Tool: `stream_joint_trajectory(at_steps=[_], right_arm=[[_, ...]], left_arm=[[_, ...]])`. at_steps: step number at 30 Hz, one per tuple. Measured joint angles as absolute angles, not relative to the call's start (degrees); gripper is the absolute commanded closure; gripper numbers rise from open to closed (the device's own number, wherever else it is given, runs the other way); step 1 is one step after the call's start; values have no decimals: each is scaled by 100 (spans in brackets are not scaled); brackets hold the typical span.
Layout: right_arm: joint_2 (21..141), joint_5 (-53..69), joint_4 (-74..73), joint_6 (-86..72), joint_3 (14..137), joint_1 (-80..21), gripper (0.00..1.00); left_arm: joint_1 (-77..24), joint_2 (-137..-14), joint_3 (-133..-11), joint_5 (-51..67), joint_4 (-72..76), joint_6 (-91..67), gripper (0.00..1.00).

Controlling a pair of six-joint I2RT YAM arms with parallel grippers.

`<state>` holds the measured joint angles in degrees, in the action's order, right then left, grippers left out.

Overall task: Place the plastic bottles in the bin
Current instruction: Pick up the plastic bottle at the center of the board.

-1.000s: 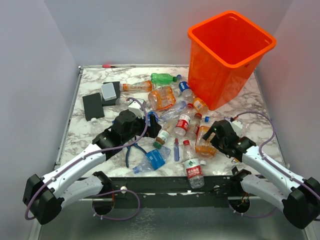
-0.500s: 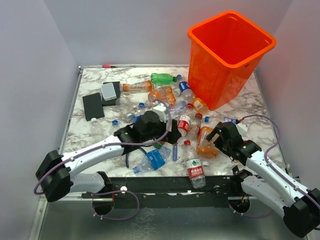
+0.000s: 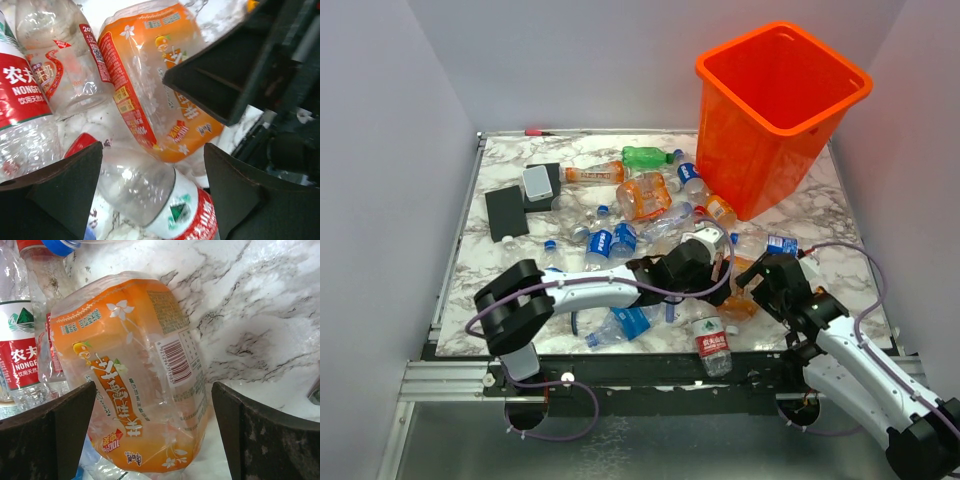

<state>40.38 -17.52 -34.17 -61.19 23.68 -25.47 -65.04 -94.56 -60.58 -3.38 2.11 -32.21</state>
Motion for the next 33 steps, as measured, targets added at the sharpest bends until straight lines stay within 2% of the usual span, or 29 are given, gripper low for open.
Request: stream_joint_trajectory(at_steps=[7, 20, 33], right_arm=[[3721, -1658, -3448, -6241, 2265, -2547, 0], [3415, -1549, -3597, -6405, 2265, -2541, 0], [3411, -1549, -3660, -6462, 2123, -2541, 0]], left_arm=[[-6545, -10287, -6346, -471, 209, -3374, 28], [-6563, -10602, -6519, -869, 257, -3566, 48], [-6582, -10600, -6329, -1422, 602, -3771, 53]])
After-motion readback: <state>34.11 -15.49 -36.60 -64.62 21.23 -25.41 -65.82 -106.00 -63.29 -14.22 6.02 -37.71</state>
